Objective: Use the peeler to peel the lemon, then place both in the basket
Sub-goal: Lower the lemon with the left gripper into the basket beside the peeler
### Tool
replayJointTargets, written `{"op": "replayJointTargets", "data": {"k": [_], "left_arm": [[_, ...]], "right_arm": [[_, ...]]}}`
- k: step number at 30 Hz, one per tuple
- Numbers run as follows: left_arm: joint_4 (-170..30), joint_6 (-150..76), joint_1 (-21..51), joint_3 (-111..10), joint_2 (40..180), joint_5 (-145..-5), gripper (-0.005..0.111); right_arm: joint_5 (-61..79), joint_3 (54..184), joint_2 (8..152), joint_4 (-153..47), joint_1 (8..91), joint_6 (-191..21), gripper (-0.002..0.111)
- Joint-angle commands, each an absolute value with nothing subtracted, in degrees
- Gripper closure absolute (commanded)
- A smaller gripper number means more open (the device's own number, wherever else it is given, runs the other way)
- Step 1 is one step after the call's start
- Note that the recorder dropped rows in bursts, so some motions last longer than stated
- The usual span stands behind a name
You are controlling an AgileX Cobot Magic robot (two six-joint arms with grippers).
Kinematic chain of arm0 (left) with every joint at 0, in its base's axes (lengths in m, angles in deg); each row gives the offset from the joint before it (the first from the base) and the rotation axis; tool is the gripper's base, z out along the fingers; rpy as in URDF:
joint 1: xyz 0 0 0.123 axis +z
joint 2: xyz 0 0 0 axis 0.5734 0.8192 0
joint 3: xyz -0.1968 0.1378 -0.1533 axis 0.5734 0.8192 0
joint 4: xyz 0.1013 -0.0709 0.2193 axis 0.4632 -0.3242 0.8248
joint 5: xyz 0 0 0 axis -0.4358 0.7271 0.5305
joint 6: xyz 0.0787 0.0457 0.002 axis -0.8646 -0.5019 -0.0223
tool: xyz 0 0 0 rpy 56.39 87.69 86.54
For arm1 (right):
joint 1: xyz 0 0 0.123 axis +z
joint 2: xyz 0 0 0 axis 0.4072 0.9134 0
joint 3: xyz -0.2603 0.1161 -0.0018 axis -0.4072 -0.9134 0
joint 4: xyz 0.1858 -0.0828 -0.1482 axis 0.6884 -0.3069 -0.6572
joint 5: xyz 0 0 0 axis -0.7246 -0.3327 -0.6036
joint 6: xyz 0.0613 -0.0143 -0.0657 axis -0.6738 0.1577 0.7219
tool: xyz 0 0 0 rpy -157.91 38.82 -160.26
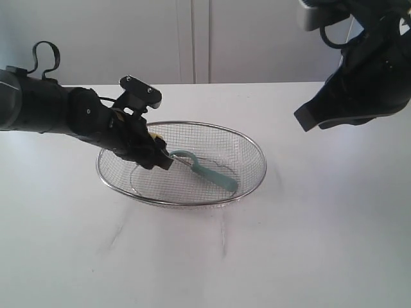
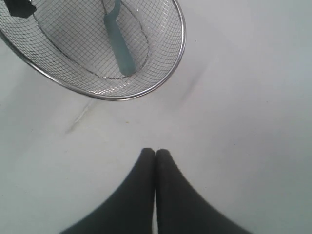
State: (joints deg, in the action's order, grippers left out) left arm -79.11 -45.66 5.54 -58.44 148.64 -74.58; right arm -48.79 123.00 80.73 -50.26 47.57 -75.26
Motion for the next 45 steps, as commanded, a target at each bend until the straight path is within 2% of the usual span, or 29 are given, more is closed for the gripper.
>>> {"op": "replayJointTargets", "data": {"k": [1, 8, 11, 14, 18, 20, 26, 35, 45], "left_arm": [[-79.5, -45.5, 5.7, -59.2, 150.7, -74.3, 0.107], [-79.5, -45.3, 5.7, -59.2, 153.4, -75.2, 0.107], [-79.5, -45.3, 5.7, -59.2, 153.6, -76.1, 0.097], [-79.5, -45.3, 5.7, -59.2, 153.6, -76.7, 0.077], [-79.5, -45.3, 5.7, -59.2, 153.6, -76.8, 0.040], [-79.5, -45.3, 5.7, -59.2, 153.6, -76.3, 0.030], [-80.1, -44.9, 5.6, -59.2, 151.4, -72.1, 0.029], [-80.1, -44.9, 5.6, -59.2, 149.2, -59.5, 0.045], [-80.1, -44.9, 5.6, -59.2, 149.0, -51.5, 0.045]], "right_arm": [[-48.4, 122.7, 80.3, -50.5, 47.4, -75.7, 0.108], [-48.1, 122.7, 80.3, -50.5, 47.4, -75.7, 0.108], [-48.1, 122.7, 80.3, -50.5, 47.4, -75.7, 0.108], [-47.9, 122.7, 80.3, -50.5, 47.4, -75.7, 0.108], [-47.5, 122.7, 80.3, -50.5, 47.4, -75.7, 0.108], [-47.4, 122.7, 80.3, -50.5, 47.4, -75.7, 0.108], [-47.4, 122.7, 80.3, -50.5, 47.4, -75.7, 0.108], [-47.3, 122.7, 80.3, -50.5, 47.4, -75.7, 0.108], [-47.0, 122.7, 80.3, -50.5, 47.4, -75.7, 0.108]]}}
